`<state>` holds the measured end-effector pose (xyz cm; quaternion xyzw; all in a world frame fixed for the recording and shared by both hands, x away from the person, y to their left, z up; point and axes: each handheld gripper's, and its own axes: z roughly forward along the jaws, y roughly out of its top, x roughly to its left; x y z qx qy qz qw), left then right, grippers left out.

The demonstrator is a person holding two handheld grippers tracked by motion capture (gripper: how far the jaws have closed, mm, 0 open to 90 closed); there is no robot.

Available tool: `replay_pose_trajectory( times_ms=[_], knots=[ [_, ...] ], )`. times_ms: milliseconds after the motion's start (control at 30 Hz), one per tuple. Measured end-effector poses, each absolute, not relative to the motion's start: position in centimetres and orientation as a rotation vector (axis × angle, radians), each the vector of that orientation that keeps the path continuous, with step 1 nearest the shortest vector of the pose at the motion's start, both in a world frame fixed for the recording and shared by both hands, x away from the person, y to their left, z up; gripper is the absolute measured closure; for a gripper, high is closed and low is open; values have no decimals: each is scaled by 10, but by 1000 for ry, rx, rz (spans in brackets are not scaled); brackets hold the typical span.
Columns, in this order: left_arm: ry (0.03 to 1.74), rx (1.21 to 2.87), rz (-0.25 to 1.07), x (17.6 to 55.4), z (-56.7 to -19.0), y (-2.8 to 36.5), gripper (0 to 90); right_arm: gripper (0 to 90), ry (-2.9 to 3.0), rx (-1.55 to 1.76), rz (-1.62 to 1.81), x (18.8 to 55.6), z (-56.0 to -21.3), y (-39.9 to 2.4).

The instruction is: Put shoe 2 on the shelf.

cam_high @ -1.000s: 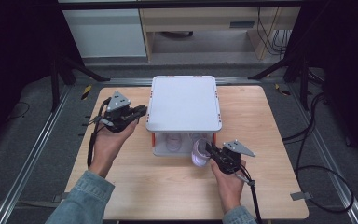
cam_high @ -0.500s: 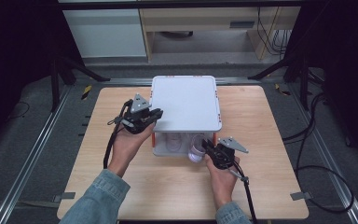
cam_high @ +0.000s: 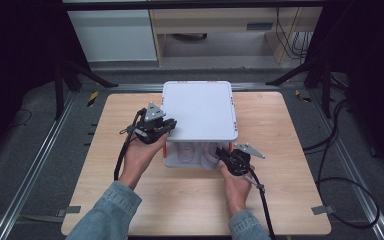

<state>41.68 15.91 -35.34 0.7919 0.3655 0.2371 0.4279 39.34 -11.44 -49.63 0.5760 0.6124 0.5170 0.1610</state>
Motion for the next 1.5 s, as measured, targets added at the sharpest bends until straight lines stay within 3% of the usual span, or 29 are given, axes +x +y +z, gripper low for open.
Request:
replay_pose_trajectory(
  times_ms=[367, 600, 667, 967, 1500],
  knots=[
    [920, 1984, 582, 418, -359, 158, 824, 799, 1752, 1645, 1385, 399, -501, -107],
    [927, 1990, 577, 418, -361, 159, 823, 637, 1815, 1582, 1452, 400, -494, -100],
    [935, 1985, 576, 418, -361, 159, 823, 633, 1809, 1567, 1466, 395, -491, -103],
    [954, 1985, 569, 419, -360, 159, 832, 778, 2018, 1403, 1575, 365, -465, -126],
    [954, 1988, 598, 419, -361, 157, 889, 865, 2323, 1300, 1448, 363, -496, -107]
  ],
)
